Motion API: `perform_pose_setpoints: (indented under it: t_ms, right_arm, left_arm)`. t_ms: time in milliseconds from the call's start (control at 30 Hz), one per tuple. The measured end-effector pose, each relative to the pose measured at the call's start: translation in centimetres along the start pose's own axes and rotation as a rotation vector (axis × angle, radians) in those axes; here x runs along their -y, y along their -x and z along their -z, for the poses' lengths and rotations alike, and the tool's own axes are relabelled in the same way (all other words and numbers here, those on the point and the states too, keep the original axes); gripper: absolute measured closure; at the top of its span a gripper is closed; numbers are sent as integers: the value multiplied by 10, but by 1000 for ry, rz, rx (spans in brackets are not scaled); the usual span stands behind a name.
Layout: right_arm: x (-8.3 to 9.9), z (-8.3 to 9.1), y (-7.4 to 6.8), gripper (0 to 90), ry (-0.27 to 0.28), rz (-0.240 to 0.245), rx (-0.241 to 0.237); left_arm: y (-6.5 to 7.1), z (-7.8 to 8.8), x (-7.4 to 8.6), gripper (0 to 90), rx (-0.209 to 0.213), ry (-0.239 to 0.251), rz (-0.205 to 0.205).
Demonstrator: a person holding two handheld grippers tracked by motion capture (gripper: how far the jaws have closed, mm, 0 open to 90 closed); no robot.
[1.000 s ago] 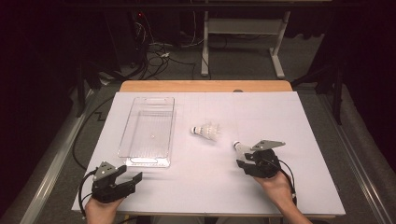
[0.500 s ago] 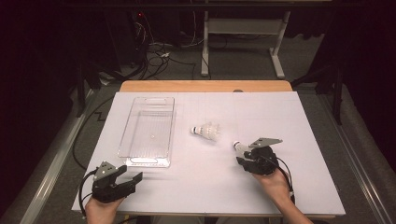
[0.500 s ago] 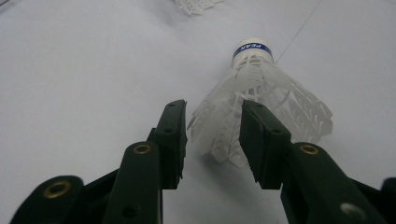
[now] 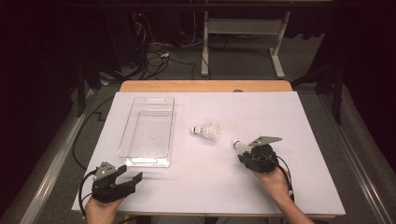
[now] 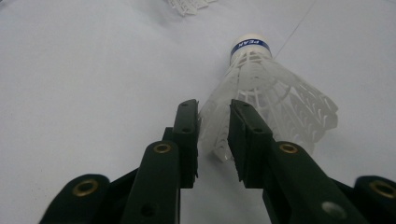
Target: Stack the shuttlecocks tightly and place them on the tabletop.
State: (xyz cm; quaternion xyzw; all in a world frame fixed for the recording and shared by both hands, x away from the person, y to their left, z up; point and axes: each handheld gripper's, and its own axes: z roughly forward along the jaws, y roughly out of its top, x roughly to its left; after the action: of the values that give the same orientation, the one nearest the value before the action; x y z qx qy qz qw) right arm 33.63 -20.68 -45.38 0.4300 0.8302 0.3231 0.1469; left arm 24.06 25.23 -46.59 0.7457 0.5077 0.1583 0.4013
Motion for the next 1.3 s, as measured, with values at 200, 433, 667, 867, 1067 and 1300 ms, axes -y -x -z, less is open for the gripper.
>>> perform_pose_setpoints:
  t_ms: [200, 433, 667, 867, 1067, 1300]
  right_arm:
    - [0, 0, 2, 811, 1, 7, 0]
    - [0, 1, 2, 887, 0, 18, 1]
    - [-1, 3, 5, 899, 0, 13, 1]
    - [-1, 5, 5, 900, -1, 18, 1]
    - [-3, 7, 7, 900, 2, 18, -4]
    - [-7, 9, 7, 900, 6, 26, -12]
  left_arm:
    - [0, 0, 0, 312, 0, 1, 0]
    - [0, 0, 0, 312, 0, 2, 0]
    - [0, 0, 0, 312, 1, 2, 1]
    - [0, 0, 0, 312, 0, 3, 2]
    - [0, 0, 0, 312, 0, 2, 2]
    - [0, 0, 0, 312, -1, 2, 2]
